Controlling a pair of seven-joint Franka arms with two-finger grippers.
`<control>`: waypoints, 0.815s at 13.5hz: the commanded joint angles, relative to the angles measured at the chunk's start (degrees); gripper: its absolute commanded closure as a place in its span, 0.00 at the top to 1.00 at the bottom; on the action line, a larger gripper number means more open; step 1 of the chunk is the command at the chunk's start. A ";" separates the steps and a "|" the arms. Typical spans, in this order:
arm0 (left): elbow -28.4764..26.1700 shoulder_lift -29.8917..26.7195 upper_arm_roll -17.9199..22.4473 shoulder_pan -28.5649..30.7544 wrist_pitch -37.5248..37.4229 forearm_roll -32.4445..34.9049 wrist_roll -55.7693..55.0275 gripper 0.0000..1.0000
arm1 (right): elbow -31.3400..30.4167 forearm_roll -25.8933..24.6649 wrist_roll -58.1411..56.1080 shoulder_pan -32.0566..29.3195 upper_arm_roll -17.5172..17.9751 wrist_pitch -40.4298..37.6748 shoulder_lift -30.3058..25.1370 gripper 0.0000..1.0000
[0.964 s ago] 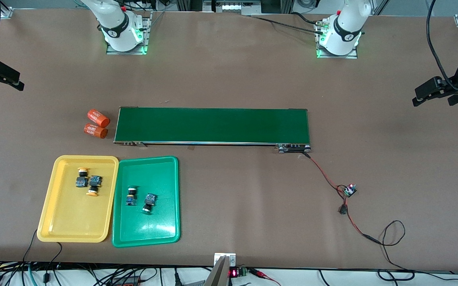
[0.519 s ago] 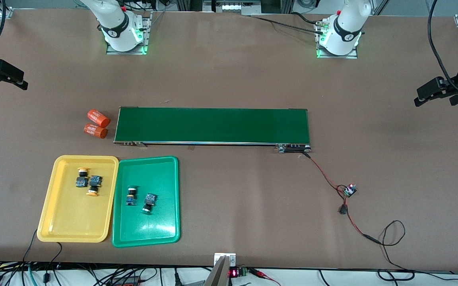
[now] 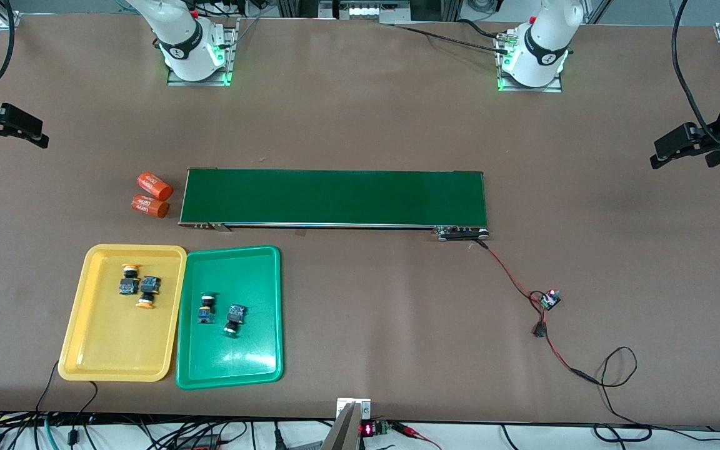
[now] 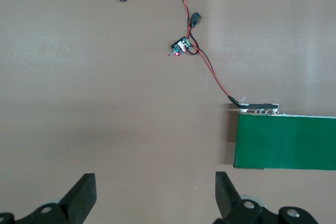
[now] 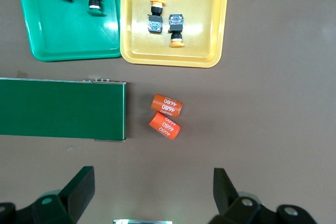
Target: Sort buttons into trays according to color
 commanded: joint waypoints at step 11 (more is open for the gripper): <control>0.02 -0.54 -1.21 0.74 0.04 0.94 0.30 1.00 | 0.35 -1.00 -0.97 -0.33 0.87 0.18 -0.22 1.00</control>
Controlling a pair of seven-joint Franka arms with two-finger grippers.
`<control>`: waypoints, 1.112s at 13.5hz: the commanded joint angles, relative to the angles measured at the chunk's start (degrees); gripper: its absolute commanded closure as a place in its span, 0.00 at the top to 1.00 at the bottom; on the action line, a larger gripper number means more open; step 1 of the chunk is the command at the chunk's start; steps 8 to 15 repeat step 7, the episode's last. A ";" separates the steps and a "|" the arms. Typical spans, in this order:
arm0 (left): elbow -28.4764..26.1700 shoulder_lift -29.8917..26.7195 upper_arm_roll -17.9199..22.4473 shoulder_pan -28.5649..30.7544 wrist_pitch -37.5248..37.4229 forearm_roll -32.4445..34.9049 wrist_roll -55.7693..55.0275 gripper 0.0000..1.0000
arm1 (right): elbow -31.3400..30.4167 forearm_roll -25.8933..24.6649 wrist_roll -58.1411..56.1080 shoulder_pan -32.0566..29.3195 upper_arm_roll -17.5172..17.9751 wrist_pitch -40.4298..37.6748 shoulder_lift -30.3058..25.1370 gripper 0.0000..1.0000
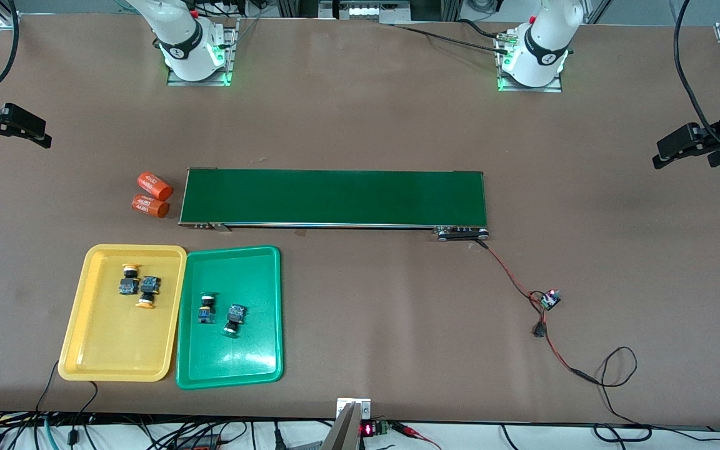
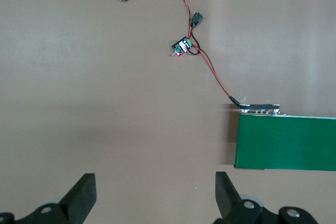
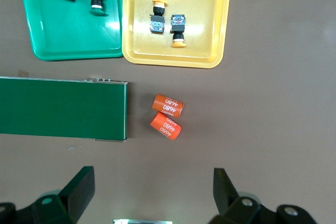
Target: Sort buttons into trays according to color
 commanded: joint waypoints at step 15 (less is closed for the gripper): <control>-0.07 -0.63 -0.48 0.15 -0.22 0.77 0.17 1.00 | 0.08 -2.99 -0.62 0.93 0.66 0.50 -0.40 1.00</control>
